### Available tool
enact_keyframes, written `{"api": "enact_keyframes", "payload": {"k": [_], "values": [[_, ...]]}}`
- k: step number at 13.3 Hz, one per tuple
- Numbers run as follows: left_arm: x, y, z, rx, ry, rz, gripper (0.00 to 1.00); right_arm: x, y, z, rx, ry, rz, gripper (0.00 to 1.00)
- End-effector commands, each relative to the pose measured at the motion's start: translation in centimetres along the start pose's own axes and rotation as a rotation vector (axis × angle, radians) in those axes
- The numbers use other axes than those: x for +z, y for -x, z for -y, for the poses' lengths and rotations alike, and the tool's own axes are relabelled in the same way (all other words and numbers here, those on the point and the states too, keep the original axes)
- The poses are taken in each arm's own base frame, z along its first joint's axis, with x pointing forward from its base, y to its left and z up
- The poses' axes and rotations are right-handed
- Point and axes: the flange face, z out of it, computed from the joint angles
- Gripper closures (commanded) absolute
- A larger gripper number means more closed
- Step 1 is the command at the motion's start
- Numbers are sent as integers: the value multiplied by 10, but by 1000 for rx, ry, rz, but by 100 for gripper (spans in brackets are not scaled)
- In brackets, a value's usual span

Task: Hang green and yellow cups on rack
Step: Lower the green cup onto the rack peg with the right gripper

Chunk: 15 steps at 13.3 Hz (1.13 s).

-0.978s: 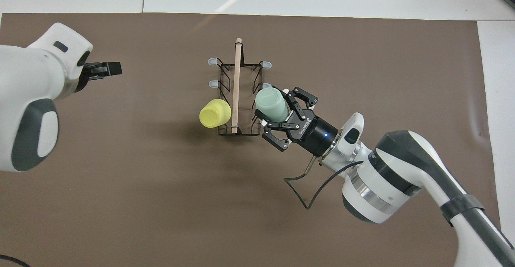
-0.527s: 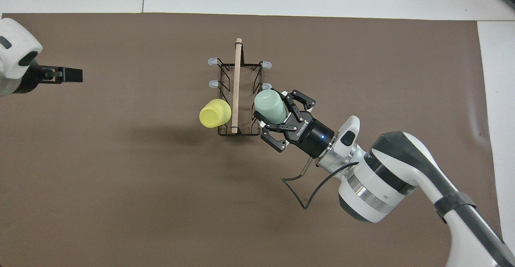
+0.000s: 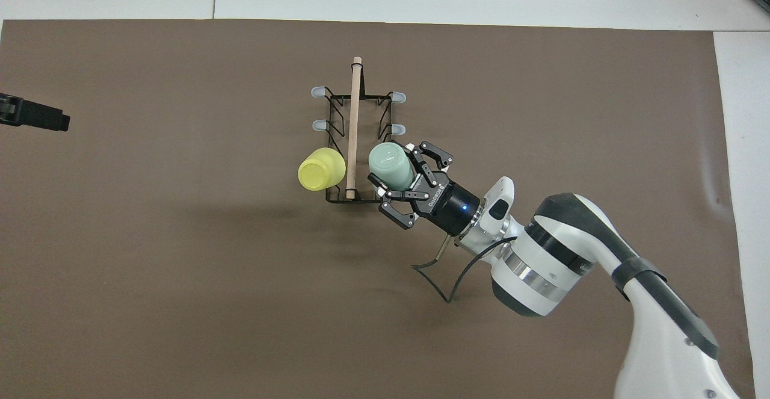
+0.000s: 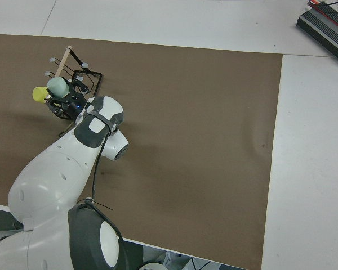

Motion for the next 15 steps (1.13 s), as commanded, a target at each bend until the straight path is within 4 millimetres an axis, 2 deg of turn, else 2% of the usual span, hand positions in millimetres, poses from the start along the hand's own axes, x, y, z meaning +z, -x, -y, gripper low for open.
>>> {"api": "enact_keyframes", "payload": {"k": [1,3,4,6,8,10,15], "values": [[-1,26,-22,18,40,22,0,-6,27,0,-2,39,21,100],[12,44,-27,29,13,64,0,-2,24,0,-5,36,13,100],[13,41,-36,46,3,53,0,1,22,2,-1,31,10,100],[7,35,-38,30,-5,34,0,4,15,2,6,38,19,100],[-5,34,-36,26,-1,53,0,8,-7,2,-6,58,50,100],[-3,36,-33,15,4,56,0,19,-27,0,-39,70,79,100],[1,37,-38,26,6,64,0,19,-30,-8,-77,47,95,100]]}}
